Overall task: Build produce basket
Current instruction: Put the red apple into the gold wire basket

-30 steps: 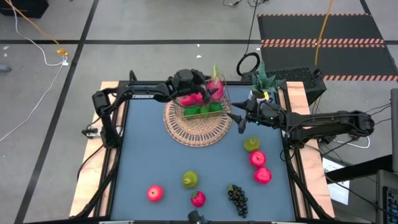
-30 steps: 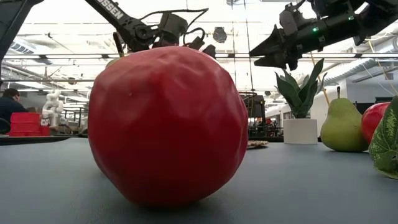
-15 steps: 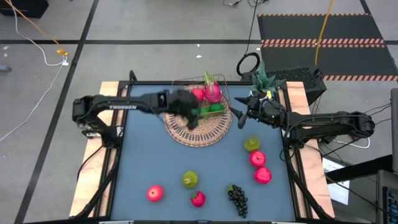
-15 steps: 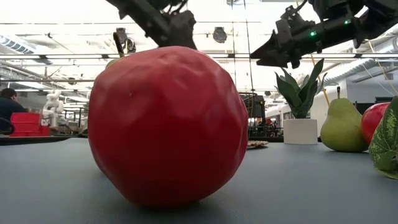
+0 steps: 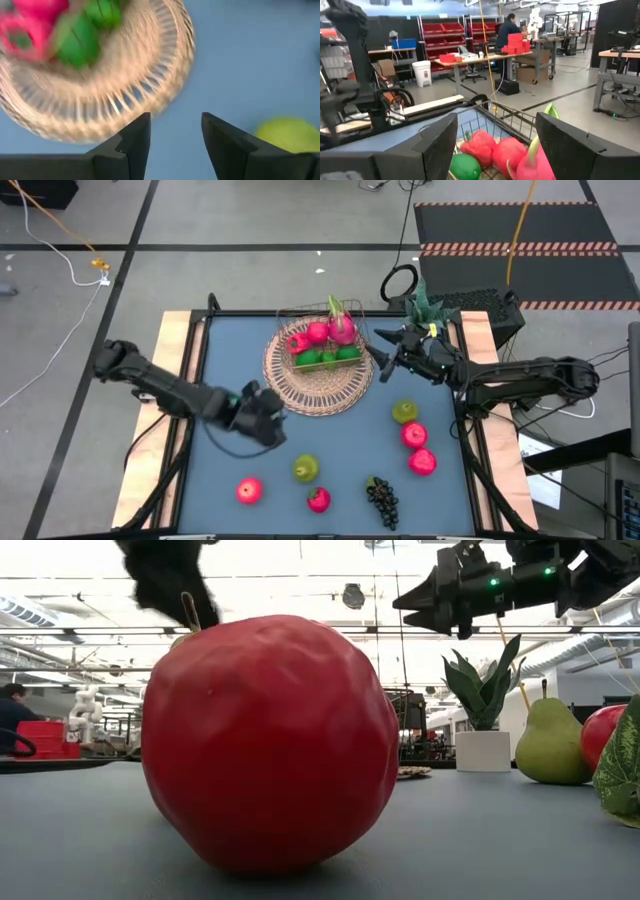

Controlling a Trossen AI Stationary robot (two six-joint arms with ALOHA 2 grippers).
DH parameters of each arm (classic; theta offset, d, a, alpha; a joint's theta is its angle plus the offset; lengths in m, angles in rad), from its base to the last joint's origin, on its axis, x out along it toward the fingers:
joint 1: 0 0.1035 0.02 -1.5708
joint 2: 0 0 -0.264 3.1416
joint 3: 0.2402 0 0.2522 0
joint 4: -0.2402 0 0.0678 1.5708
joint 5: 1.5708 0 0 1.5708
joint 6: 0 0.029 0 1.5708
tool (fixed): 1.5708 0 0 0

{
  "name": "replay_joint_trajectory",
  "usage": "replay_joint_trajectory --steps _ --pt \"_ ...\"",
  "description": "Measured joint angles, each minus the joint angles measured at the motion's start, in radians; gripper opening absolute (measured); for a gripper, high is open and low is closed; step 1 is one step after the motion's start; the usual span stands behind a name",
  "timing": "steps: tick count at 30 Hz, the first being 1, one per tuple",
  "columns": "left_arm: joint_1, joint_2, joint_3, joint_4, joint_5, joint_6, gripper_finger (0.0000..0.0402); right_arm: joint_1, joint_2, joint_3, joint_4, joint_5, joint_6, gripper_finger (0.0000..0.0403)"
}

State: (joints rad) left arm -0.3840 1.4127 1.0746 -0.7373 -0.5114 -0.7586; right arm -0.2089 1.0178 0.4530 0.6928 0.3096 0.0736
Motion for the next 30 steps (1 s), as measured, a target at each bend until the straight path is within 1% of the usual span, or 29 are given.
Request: replay_joint_trajectory --steps 3,7,8,11,14,16,20,22,23,25,28,30 --pt "-0.094 -0.015 -0.049 -0.058 0.017 -0.158 0.0176 0.0 0.015 0.0 0.012 0.0 0.031 0.0265" --pt "-0.191 -0.015 -0.098 -0.12 0.026 -0.313 0.0191 0.0 0.035 0.0 0.024 -0.011 0.09 0.0265" --pt "-0.205 -0.015 -0.112 -0.112 0.033 -0.338 0.0197 0.0 0.039 0.0 0.021 -0.025 0.107 0.0265" --pt "-0.219 -0.015 -0.156 -0.074 0.055 -0.374 0.022 0.001 0.051 0.0 0.049 -0.095 0.175 0.0265" --pt "-0.216 -0.015 -0.186 -0.043 0.105 -0.372 0.0249 0.003 0.052 0.0 0.068 -0.189 0.259 0.0265" --pt "-0.208 -0.015 -0.211 -0.005 0.132 -0.353 0.0272 0.014 0.052 0.0 0.079 -0.233 0.301 0.0265" --pt "-0.206 -0.015 -0.241 0.078 0.184 -0.289 0.0321 0.069 0.064 0.0 0.106 -0.214 0.301 0.0265" --pt "-0.208 -0.014 -0.245 0.068 0.226 -0.269 0.0343 0.096 0.082 0.001 0.092 -0.185 0.266 0.0265" --pt "-0.206 -0.014 -0.239 0.032 0.253 -0.284 0.0352 0.111 0.094 0.001 0.08 -0.168 0.27 0.0265" --pt "-0.204 -0.014 -0.213 -0.075 0.298 -0.365 0.0365 0.143 0.131 0.0 0.087 -0.134 0.31 0.0265" --pt "-0.236 -0.015 -0.174 -0.242 0.298 -0.484 0.0373 0.192 0.191 0.0 0.129 -0.119 0.362 0.0265" --pt "-0.27 -0.014 -0.154 -0.271 0.297 -0.507 0.0373 0.222 0.233 0.0 0.182 -0.099 0.374 0.0265"
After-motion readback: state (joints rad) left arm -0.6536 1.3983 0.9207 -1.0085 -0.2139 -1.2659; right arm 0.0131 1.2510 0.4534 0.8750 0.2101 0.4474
